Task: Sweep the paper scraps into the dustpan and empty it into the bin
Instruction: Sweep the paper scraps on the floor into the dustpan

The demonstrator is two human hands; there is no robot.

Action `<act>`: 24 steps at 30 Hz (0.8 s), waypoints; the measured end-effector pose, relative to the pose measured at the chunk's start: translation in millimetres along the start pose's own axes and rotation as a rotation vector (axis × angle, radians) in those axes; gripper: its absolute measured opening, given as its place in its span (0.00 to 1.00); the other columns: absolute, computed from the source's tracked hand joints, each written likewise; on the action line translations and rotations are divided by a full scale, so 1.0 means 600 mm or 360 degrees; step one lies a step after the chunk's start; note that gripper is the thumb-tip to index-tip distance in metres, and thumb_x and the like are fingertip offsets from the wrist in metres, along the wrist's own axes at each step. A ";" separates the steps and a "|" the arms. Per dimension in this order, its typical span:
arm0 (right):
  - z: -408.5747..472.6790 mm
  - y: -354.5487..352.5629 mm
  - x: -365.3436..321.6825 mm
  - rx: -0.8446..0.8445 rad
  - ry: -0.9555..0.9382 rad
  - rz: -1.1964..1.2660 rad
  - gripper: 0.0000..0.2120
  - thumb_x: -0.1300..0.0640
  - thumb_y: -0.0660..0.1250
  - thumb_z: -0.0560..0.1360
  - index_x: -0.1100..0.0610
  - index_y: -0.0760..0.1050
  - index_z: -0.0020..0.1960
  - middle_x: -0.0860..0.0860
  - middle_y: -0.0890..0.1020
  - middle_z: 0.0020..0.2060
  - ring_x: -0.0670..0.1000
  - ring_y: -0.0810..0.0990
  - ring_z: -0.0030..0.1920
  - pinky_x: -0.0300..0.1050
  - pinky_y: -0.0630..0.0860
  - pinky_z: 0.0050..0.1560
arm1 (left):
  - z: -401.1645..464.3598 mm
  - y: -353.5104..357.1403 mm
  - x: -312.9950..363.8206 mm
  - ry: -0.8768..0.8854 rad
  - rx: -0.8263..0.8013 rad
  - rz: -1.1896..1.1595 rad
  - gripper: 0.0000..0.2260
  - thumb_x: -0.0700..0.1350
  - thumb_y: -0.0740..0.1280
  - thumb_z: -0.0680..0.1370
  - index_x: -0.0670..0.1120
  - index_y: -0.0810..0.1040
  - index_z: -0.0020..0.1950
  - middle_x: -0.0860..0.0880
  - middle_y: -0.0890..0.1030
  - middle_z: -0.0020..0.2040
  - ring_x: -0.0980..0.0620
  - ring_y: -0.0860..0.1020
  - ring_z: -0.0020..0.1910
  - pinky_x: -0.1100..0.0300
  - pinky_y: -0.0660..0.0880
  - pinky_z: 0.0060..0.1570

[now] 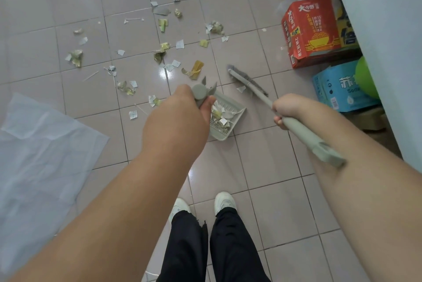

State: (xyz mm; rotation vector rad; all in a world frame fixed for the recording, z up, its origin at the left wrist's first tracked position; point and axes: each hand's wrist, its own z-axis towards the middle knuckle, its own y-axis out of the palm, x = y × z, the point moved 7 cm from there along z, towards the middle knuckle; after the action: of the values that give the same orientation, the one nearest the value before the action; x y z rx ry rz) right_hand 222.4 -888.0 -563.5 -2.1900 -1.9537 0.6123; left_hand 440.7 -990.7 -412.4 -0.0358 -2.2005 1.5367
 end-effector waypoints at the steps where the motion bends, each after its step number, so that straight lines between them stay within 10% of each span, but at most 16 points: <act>1: -0.007 0.007 0.006 -0.0020 0.0002 -0.0032 0.08 0.64 0.48 0.80 0.62 0.65 0.52 0.58 0.69 0.30 0.51 0.70 0.21 0.32 0.70 0.15 | 0.003 0.001 0.004 0.0003 0.0002 -0.0003 0.15 0.58 0.54 0.79 0.46 0.62 0.45 0.53 0.64 0.31 0.46 0.67 0.35 0.56 0.58 0.30; 12: -0.110 -0.102 0.044 -0.0078 -0.0144 -0.0280 0.22 0.64 0.52 0.79 0.52 0.64 0.71 0.57 0.71 0.30 0.49 0.68 0.23 0.33 0.67 0.16 | 0.004 0.003 0.007 -0.0040 -0.0019 0.0019 0.15 0.58 0.53 0.79 0.46 0.62 0.45 0.53 0.65 0.31 0.45 0.68 0.35 0.55 0.61 0.34; 24: -0.034 0.040 0.048 -0.0172 -0.0041 -0.0204 0.14 0.65 0.47 0.79 0.65 0.69 0.57 0.58 0.71 0.28 0.51 0.69 0.25 0.34 0.70 0.20 | -0.003 0.001 0.001 -0.0018 0.0038 0.0019 0.16 0.58 0.54 0.79 0.46 0.63 0.44 0.52 0.64 0.31 0.45 0.67 0.36 0.56 0.61 0.34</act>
State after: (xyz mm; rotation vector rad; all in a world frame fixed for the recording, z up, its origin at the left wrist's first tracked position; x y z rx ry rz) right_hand 254.4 -859.9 -559.5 -2.1047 -2.1685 0.5297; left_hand 440.4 -988.7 -412.3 -0.0332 -2.1938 1.5734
